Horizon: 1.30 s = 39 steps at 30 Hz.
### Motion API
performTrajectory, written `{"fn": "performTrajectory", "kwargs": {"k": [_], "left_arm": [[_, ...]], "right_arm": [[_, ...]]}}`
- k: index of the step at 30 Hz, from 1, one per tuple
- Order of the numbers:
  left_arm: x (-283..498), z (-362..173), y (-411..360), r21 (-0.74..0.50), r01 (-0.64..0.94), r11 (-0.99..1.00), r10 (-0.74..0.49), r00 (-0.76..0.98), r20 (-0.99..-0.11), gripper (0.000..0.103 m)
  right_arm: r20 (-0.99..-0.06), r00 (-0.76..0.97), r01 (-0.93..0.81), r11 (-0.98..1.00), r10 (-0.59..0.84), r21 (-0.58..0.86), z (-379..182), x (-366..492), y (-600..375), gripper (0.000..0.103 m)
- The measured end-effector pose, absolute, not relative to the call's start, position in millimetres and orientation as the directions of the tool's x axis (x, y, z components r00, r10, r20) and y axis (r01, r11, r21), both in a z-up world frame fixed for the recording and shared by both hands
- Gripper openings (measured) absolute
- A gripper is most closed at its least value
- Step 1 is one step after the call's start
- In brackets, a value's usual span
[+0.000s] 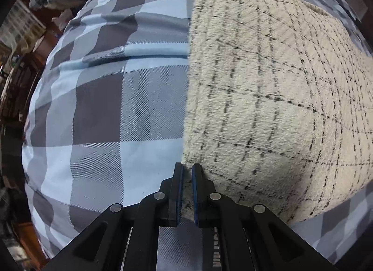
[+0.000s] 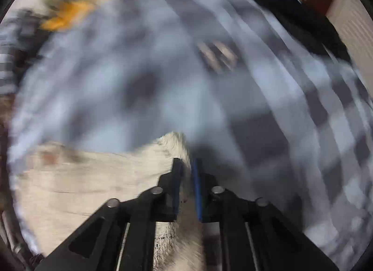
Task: Fold small clothes
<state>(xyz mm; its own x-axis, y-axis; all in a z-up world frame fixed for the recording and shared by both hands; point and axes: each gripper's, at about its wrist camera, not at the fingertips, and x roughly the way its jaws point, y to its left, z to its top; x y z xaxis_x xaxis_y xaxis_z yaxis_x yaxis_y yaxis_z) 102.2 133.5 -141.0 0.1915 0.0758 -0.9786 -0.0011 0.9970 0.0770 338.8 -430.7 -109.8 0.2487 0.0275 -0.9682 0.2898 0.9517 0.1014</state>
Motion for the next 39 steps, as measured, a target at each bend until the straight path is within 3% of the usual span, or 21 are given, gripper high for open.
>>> {"fn": "performTrajectory", "kwargs": {"k": [2,4,6,8,10,14,19,23,24,25,26,27,30,35,39], "left_arm": [[101,-141,140,0.067,-0.009,0.998,0.068,0.189,-0.98,0.004],[102,-142,144,0.053,-0.015,0.998,0.055,0.181,-0.982,0.004],[104,-144,148,0.05,-0.019,0.999,0.053,0.172,-0.984,0.004],[105,-143,148,0.063,-0.017,0.998,0.065,0.168,-0.984,0.004],[111,-138,148,0.074,-0.009,0.997,0.075,0.167,-0.983,0.004],[111,-115,144,0.013,-0.056,0.998,0.023,0.182,-0.983,0.004],[96,-109,130,-0.049,-0.053,0.997,-0.039,0.178,-0.983,0.004],[93,-118,116,-0.013,-0.035,0.999,-0.006,0.182,-0.983,0.004],[94,-121,111,-0.009,-0.033,0.999,-0.002,0.184,-0.983,0.004],[96,-125,109,-0.004,-0.03,1.0,0.002,0.189,-0.982,0.004],[98,-128,107,0.005,-0.025,1.0,0.01,0.196,-0.981,0.004],[100,-132,104,0.011,-0.018,1.0,0.014,0.199,-0.98,0.004],[103,-143,98,0.043,0.017,0.999,0.038,0.226,-0.973,0.004],[115,-155,82,0.052,0.018,0.999,0.045,0.252,-0.967,0.004],[121,-161,82,0.049,0.024,0.998,0.042,0.246,-0.968,0.004]], "right_arm": [[-0.943,0.328,0.336,0.928,0.048,0.164,-102,320,-462,0.011],[-0.919,0.393,0.334,0.924,0.042,0.185,-83,288,-489,0.026],[-0.908,0.399,0.276,0.927,0.13,0.254,-74,258,-497,0.071],[-0.876,0.343,0.185,0.89,0.338,0.416,-74,210,-499,0.087],[-0.835,0.267,0.13,0.841,0.481,0.526,-82,173,-496,0.087],[-0.844,0.16,0.026,0.853,0.511,0.521,-107,121,-473,0.087],[-0.916,0.11,-0.187,0.914,0.385,0.361,-135,114,-422,0.087],[-0.894,0.021,-0.295,0.857,0.448,0.423,-144,118,-380,0.086],[-0.892,0.024,-0.325,0.847,0.452,0.42,-142,119,-371,0.081],[-0.903,0.047,-0.368,0.848,0.428,0.382,-138,119,-361,0.063],[-0.919,0.074,-0.407,0.853,0.388,0.327,-136,119,-355,0.024],[-0.932,0.102,-0.441,0.856,0.348,0.271,-134,117,-349,0.015],[-0.919,0.153,-0.489,0.836,0.362,0.248,-126,111,-355,0.013],[-0.858,0.217,-0.471,0.82,0.466,0.326,-100,101,-398,0.01],[-0.91,0.148,-0.431,0.853,0.387,0.293,-135,101,-400,0.01]]}}
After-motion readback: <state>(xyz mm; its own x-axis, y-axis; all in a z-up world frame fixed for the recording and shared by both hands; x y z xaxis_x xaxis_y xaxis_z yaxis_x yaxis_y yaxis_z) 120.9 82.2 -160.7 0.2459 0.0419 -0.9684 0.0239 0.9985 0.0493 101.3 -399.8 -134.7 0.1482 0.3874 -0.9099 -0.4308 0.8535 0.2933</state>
